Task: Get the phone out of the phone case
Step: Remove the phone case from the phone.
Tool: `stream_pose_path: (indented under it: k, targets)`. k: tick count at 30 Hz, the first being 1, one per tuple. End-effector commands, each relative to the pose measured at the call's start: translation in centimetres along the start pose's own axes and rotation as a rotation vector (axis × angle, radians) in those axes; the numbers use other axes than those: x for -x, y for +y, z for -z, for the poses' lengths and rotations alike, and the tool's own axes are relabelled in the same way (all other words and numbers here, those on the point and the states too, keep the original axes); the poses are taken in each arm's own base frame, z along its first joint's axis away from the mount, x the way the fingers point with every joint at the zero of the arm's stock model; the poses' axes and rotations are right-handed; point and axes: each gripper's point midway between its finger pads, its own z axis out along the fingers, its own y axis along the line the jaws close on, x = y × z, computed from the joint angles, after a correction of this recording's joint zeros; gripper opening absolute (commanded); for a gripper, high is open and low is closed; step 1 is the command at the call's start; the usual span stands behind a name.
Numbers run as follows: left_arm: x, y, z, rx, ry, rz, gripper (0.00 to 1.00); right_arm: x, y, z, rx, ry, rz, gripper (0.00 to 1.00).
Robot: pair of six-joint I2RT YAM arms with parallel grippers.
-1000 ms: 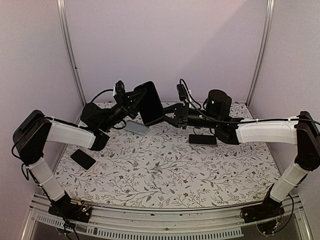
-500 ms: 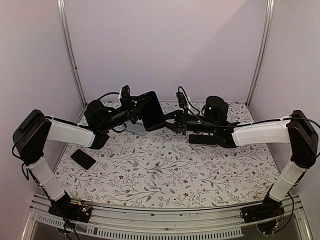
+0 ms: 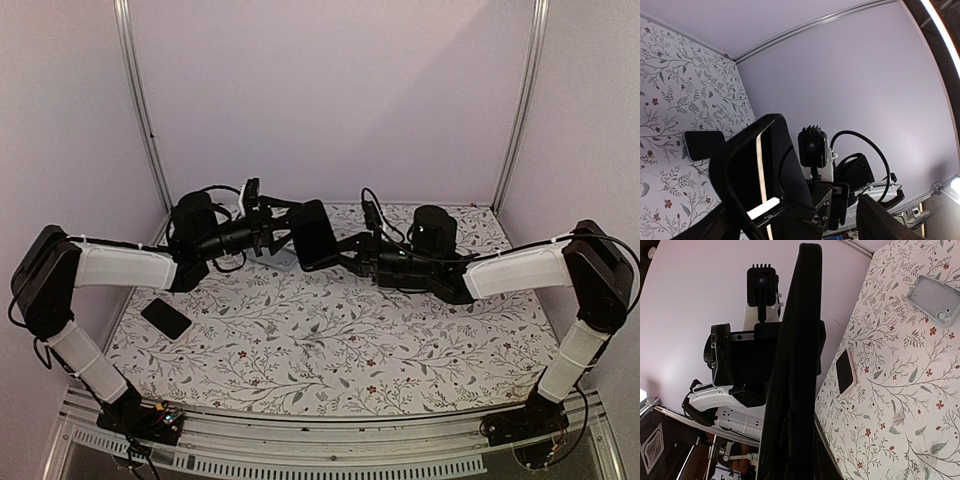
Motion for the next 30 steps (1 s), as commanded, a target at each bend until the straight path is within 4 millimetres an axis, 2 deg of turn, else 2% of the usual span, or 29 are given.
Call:
stream_pose_path:
  k: [1, 7, 13, 21, 30]
  targets:
    - [1.2, 0.5, 1.0, 0.134, -0.023, -0.147, 0.81, 1.7, -0.3, 0.6, -0.02, -0.07, 0.03, 0.0]
    - [1.4, 1.9, 2.8, 0.289, -0.028, -0.27, 0.82, 1.5, -1.6, 0.7, -0.079, -0.065, 0.025, 0.0]
    - [1.5, 2.3, 4.5, 0.419, -0.029, -0.401, 0.82, 1.6, -2.6, 0.7, -0.141, -0.066, 0.016, 0.0]
    - [-0.4, 3.0, 3.3, 0.55, 0.074, -0.571, 0.81, 1.5, -4.2, 0.2, -0.205, -0.045, -0.022, 0.0]
    - [-2.3, 4.6, 3.1, 0.689, 0.179, -0.708, 0.82, 1.3, -5.6, -0.2, -0.265, -0.014, -0.057, 0.0]
